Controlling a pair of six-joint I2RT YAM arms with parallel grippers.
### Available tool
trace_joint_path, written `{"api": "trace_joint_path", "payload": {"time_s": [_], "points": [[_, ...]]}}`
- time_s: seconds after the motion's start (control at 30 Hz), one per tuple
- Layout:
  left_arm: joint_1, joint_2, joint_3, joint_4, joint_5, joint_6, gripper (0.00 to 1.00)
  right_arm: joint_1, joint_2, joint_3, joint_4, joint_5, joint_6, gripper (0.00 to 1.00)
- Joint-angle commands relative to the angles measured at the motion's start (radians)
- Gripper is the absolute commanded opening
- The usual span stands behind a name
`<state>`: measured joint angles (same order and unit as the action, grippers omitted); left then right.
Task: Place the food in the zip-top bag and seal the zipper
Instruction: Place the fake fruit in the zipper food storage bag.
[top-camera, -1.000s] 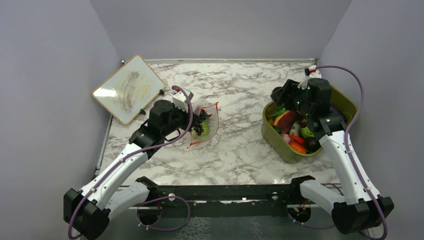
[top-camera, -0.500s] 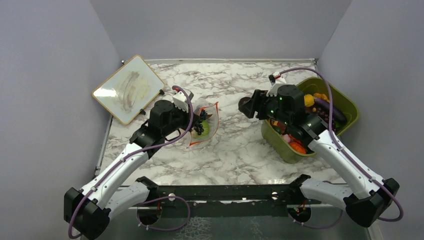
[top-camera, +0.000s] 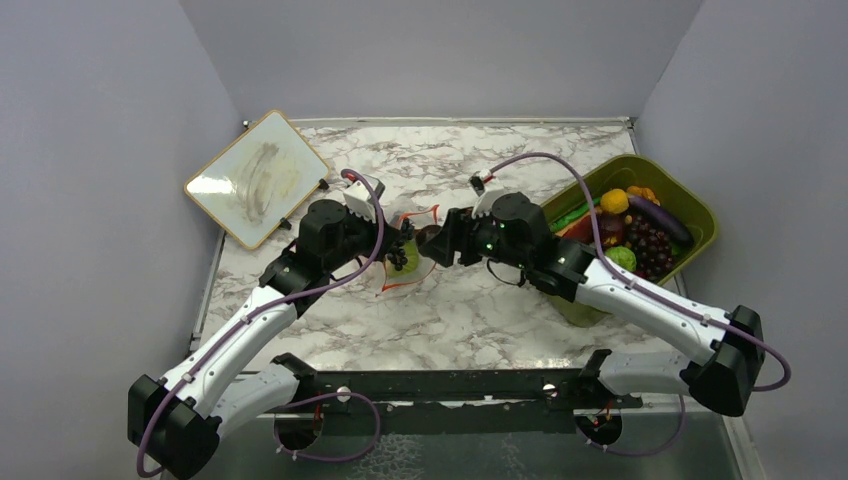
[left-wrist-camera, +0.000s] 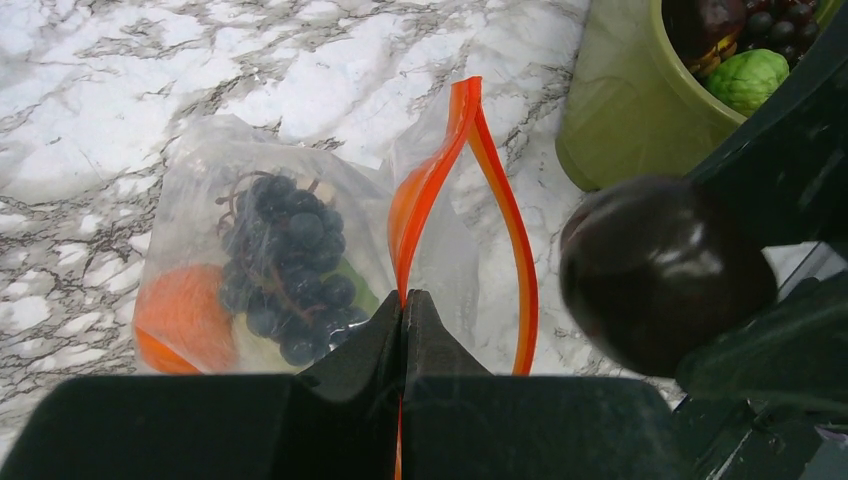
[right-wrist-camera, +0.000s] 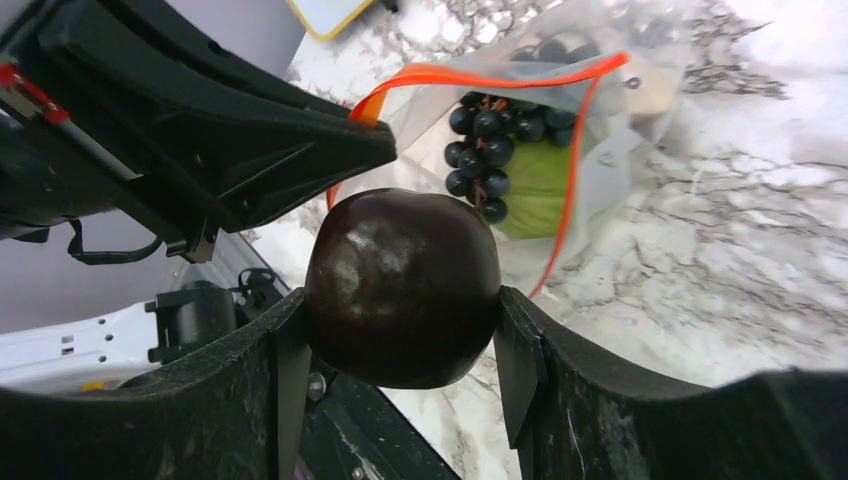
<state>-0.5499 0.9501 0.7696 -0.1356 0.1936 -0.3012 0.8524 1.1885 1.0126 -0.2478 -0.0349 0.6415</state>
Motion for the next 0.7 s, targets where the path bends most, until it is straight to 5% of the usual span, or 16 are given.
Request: {"api": "trace_joint_path", "payload": {"time_s": [0.0, 0.67], "points": [[-0.001, -0.017, 0.011, 0.021, 0.014, -0.014, 0.00, 0.061, 0.072, 0.024, 0.081, 0.036, 0.029, 0.37], [-0.001, -0.050, 0.049, -0.007, 0.049, -0.050, 0.00, 0.119, 0.231, 0.061, 0.031, 0.205, 0.000, 0.41]]}}
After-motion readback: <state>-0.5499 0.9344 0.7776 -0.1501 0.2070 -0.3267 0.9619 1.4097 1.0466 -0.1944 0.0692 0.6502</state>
